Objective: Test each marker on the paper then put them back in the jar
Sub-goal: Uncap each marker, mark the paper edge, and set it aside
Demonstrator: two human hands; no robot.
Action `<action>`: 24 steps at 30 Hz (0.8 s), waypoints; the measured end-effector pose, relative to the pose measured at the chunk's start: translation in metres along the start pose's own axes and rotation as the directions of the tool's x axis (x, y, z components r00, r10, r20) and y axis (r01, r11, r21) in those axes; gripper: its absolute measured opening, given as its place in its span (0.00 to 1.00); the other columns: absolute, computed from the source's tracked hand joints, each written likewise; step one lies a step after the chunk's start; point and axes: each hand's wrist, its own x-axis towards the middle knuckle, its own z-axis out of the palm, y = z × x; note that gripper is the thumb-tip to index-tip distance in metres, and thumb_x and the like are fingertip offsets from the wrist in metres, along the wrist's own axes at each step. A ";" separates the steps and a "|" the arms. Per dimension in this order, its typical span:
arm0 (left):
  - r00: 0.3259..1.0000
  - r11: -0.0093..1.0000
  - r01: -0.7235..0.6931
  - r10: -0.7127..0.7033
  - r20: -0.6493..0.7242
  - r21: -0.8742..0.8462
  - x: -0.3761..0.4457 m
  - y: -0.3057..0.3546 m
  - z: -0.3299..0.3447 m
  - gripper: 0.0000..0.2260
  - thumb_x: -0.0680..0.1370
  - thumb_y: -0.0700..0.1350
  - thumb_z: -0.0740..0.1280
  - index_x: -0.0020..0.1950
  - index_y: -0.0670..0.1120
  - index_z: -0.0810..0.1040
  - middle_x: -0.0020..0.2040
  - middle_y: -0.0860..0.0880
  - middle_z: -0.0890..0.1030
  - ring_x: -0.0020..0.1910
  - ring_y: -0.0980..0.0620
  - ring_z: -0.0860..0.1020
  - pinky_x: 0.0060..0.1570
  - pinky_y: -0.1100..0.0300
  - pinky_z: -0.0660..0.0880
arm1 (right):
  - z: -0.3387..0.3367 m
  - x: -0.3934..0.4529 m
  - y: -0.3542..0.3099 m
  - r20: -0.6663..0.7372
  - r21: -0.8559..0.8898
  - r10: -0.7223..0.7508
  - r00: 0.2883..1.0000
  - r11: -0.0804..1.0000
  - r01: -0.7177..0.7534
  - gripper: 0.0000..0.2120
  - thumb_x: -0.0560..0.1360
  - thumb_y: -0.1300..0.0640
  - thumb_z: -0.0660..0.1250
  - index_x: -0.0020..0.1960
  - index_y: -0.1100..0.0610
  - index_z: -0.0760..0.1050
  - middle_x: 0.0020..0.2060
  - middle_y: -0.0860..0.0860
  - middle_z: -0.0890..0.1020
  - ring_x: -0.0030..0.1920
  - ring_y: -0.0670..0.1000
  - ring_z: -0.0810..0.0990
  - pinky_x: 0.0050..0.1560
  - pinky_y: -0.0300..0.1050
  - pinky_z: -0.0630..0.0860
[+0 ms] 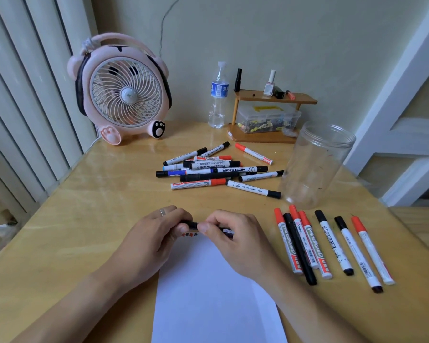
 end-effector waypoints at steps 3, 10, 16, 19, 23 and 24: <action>1.000 1.000 -0.010 0.010 -0.014 -0.002 0.001 0.006 0.001 0.15 0.86 0.56 0.54 0.51 0.52 0.77 0.43 0.58 0.75 0.42 0.57 0.74 0.42 0.62 0.71 | -0.001 0.000 -0.001 -0.006 -0.020 0.029 1.000 0.999 -0.030 0.18 0.84 0.49 0.64 0.38 0.53 0.80 0.24 0.41 0.73 0.27 0.45 0.69 0.31 0.38 0.61; 0.998 0.998 -0.054 0.053 0.039 0.040 0.003 0.004 -0.004 0.13 0.86 0.54 0.53 0.53 0.54 0.76 0.45 0.60 0.73 0.47 0.56 0.74 0.46 0.62 0.71 | -0.010 0.008 -0.007 0.090 -0.122 -0.049 0.995 0.991 0.060 0.21 0.83 0.49 0.65 0.33 0.54 0.73 0.31 0.54 0.74 0.35 0.50 0.72 0.38 0.48 0.68; 0.997 0.999 -0.008 0.010 0.073 -0.035 0.002 0.001 -0.002 0.07 0.84 0.50 0.60 0.62 0.53 0.73 0.50 0.61 0.76 0.50 0.58 0.74 0.49 0.68 0.68 | -0.017 0.007 -0.013 0.163 -0.075 -0.018 0.986 0.997 0.031 0.05 0.79 0.53 0.71 0.54 0.51 0.84 0.38 0.46 0.78 0.37 0.44 0.73 0.40 0.32 0.68; 0.995 0.995 0.090 -0.088 0.054 -0.034 0.002 -0.005 0.001 0.17 0.83 0.59 0.58 0.70 0.54 0.69 0.55 0.61 0.74 0.54 0.58 0.75 0.52 0.71 0.68 | -0.021 0.007 -0.010 0.083 -0.167 0.022 0.996 0.986 -0.008 0.10 0.78 0.54 0.71 0.58 0.47 0.77 0.36 0.47 0.78 0.35 0.46 0.74 0.38 0.40 0.75; 0.989 0.986 0.148 -0.148 -0.008 0.076 0.004 -0.019 -0.002 0.14 0.83 0.57 0.56 0.64 0.54 0.75 0.57 0.59 0.73 0.58 0.59 0.74 0.57 0.64 0.70 | -0.035 0.007 -0.003 -0.046 -0.441 0.147 0.988 0.884 -0.152 0.10 0.78 0.56 0.67 0.54 0.50 0.66 0.34 0.49 0.76 0.38 0.56 0.78 0.38 0.55 0.78; 0.988 0.982 0.154 -0.154 -0.010 0.113 0.003 -0.023 -0.003 0.13 0.82 0.55 0.57 0.62 0.54 0.76 0.57 0.57 0.73 0.58 0.57 0.74 0.58 0.60 0.71 | -0.041 0.006 -0.001 -0.079 -0.483 0.193 0.978 0.851 -0.207 0.09 0.79 0.55 0.66 0.52 0.51 0.66 0.35 0.49 0.77 0.39 0.57 0.78 0.37 0.54 0.77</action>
